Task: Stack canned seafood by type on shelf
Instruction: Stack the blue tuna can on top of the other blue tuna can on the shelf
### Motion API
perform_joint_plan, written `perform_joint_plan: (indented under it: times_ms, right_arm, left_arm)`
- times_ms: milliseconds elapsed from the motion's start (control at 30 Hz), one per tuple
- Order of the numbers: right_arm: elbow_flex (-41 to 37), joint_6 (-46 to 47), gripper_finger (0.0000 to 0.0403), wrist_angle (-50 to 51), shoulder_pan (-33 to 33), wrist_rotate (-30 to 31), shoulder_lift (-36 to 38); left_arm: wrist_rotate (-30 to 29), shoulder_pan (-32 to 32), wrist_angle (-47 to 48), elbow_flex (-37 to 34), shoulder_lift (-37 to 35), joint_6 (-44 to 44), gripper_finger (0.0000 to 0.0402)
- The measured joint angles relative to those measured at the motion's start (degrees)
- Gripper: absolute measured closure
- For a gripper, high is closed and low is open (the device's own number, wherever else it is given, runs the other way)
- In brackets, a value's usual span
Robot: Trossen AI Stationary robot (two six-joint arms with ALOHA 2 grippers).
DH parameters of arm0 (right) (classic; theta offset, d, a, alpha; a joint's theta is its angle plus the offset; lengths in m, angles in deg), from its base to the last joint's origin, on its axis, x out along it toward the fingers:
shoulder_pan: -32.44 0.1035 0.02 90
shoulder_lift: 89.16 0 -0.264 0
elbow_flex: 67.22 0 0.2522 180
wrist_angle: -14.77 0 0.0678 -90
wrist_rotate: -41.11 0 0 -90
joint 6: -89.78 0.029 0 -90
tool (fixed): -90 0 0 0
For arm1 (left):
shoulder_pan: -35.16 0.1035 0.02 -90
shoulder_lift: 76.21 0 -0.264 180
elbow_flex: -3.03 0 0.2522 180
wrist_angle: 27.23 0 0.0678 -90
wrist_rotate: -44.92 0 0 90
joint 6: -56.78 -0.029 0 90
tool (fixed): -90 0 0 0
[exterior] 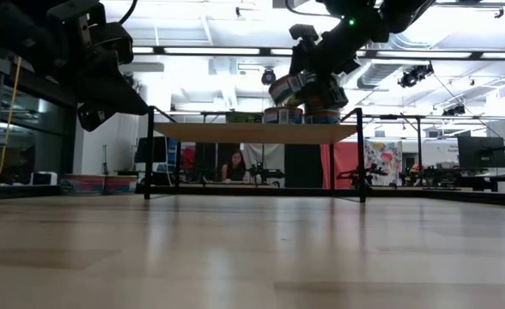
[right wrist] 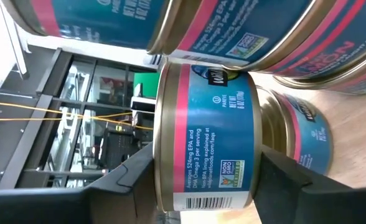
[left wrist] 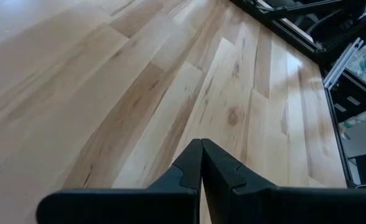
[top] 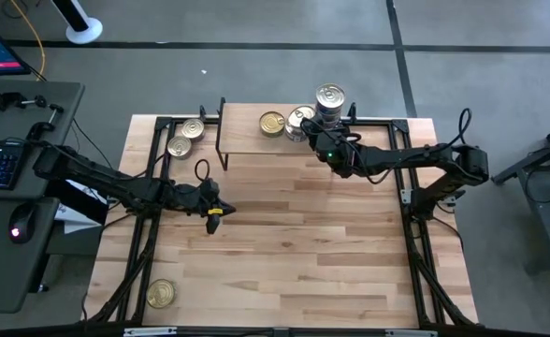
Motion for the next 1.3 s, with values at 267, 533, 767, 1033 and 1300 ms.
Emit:
perform_joint_plan:
  times_ms: [267, 533, 767, 1033, 1300]
  right_arm:
    - [0.0, 1.29, 0.0212, -6.57, -0.04, -0.32, -3.77]
    - [0.0, 2.96, 0.0212, -6.5, -0.02, -0.35, -4.17]
    - [0.06, 2.47, 0.0212, -6.5, 0.0, -2.65, -4.17]
    - [0.07, 2.35, 0.0212, -6.45, 0.02, -4.2, -4.17]
    - [0.07, 0.48, 0.0212, -6.21, 0.0, -5.26, -4.17]
  left_arm:
    - [0.0, -0.01, 0.03, 0.0, 0.0, 0.0, 0.0401]
    - [0.9, -0.02, 0.03, 0.0, 0.0, 0.0, 0.0401]
    - [0.9, -0.02, 0.04, 0.0, 0.0, -0.02, 0.0401]
    - [0.9, -0.02, 0.04, 0.0, 0.0, 0.93, 0.0401]
    - [0.9, -0.02, 0.02, 0.0, 0.0, 2.02, 0.0401]
